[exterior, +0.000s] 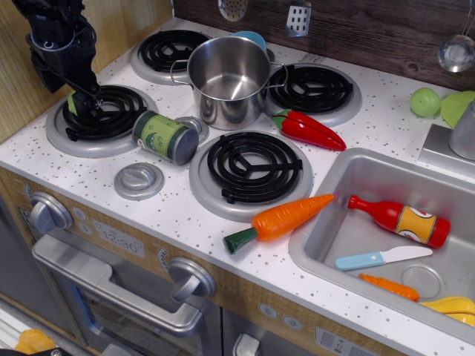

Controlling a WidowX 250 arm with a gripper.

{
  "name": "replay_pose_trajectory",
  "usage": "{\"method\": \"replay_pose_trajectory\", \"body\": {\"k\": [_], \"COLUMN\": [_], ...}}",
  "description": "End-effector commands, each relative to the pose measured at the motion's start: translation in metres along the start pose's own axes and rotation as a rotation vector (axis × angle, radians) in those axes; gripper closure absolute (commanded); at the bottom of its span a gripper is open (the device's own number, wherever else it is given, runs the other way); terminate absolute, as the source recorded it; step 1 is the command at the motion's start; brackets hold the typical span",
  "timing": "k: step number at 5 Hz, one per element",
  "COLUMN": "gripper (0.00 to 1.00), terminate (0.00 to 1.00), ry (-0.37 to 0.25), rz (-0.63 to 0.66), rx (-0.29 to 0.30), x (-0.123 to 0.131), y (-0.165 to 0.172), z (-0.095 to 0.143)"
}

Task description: Put broccoli in pot or pan

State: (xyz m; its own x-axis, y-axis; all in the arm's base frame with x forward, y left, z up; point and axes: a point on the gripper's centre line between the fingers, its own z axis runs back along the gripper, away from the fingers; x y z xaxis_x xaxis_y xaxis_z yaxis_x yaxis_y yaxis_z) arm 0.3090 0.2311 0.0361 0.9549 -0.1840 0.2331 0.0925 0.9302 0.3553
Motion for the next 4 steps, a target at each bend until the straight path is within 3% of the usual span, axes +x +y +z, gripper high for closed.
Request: {"method": "replay_pose_trajectory", "body": {"k": [1, 2, 3, 4], "gripper": [0.0, 1.0, 1.0, 1.0], "terminate": [0.0, 0.0, 0.0, 0.0], "ry": [-0.042, -0.003, 0.029, 0.085], "rz": [-0.045, -0.068, -0.076, -0.076], "rx": [-0.015, -0.078, -0.071, -0.045], "x": [0.012, 0.019, 0.025, 0.037], "y": [0.016, 0.011, 0.009, 0.009], "z": [0.0, -0.009, 0.005, 0.041]}}
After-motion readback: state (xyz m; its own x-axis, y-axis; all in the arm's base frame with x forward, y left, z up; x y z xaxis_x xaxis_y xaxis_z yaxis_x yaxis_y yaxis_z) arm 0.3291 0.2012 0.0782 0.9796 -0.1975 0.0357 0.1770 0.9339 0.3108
